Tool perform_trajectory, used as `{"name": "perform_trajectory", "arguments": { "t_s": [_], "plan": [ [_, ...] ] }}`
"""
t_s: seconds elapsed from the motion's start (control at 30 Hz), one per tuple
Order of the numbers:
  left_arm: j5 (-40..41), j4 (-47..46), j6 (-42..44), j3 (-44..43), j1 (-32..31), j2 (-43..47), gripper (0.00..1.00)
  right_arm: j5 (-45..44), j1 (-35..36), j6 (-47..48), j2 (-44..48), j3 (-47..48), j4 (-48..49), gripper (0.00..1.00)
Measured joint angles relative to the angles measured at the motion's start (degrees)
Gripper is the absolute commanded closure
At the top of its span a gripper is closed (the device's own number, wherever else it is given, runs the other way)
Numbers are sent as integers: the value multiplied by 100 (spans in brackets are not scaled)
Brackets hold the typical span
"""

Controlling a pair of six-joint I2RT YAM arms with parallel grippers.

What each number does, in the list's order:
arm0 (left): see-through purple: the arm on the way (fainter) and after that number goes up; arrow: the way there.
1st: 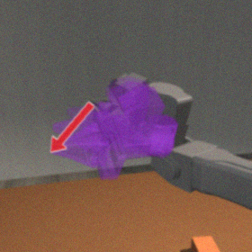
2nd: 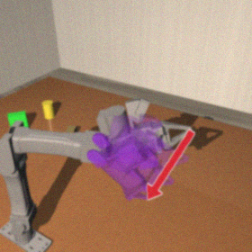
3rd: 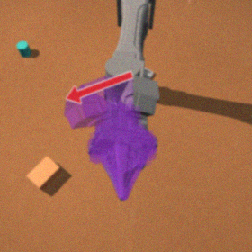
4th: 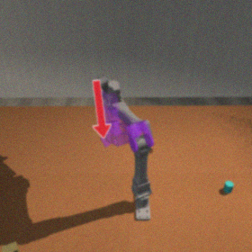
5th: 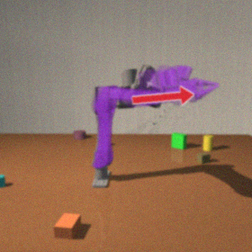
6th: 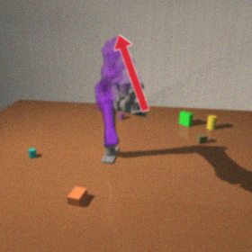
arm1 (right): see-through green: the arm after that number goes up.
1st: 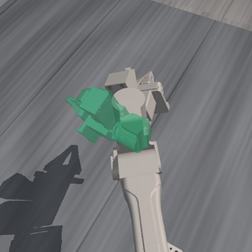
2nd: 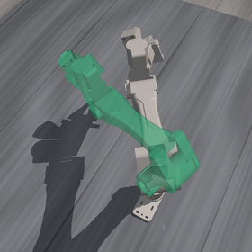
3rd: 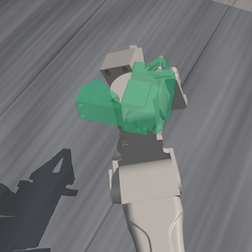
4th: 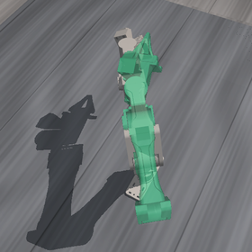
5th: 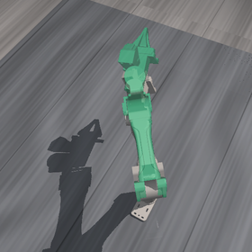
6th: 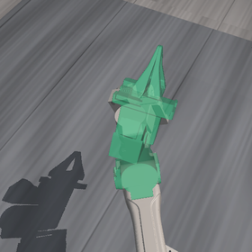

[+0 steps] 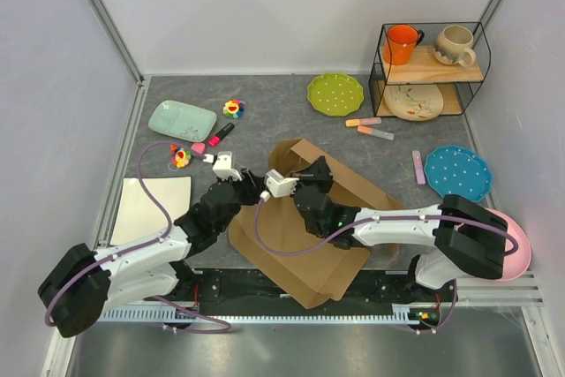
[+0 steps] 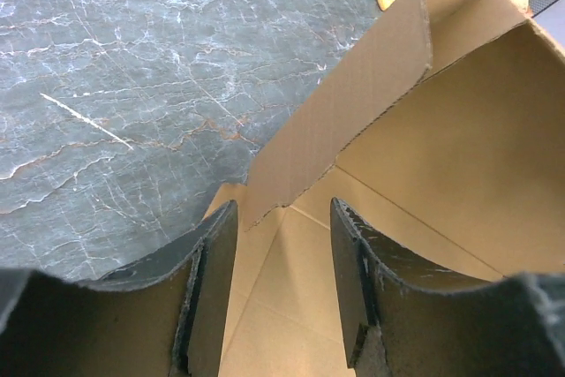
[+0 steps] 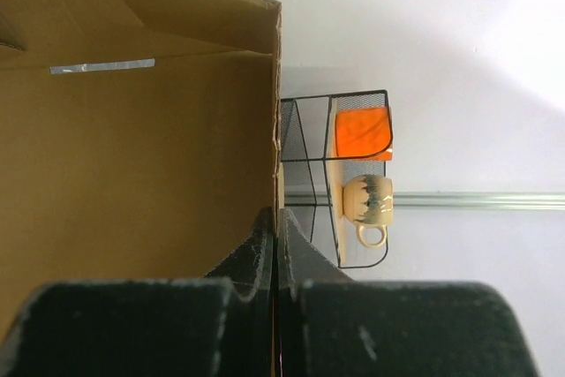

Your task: Fold the paper box

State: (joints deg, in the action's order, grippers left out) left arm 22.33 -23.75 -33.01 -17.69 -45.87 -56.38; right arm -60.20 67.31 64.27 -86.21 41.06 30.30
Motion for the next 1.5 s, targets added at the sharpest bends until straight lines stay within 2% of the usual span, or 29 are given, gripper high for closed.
{"name": "perform_trajectory", "arguments": {
  "t_s": [0.3,0.63,0.7,0.8,0.83,0.97,1.03,1.5],
  "plan": [
    [-28,-151,4,-133,116,-358,45,90,-79,-372,258,-7,-369,100],
    [-570,-1228,304,-9,118,-507,46,195,-83,-557,380,-11,-581,100],
    [-654,-1353,411,-22,118,-619,49,201,-85,-568,380,-11,-581,100],
    [-743,-1414,555,-101,118,-894,68,221,-96,-601,380,-11,-586,100],
    [-765,-1403,599,-155,118,-1014,78,229,-101,-603,380,-11,-586,100],
    [-852,-1309,680,-354,118,-1325,95,236,-109,-610,378,-11,-601,100],
    [-898,-1307,691,-361,118,-1333,98,223,-109,-621,372,-11,-605,100],
    [-1456,-949,590,-356,138,-931,98,-234,-109,-960,238,-142,-155,100]
  ]
}}
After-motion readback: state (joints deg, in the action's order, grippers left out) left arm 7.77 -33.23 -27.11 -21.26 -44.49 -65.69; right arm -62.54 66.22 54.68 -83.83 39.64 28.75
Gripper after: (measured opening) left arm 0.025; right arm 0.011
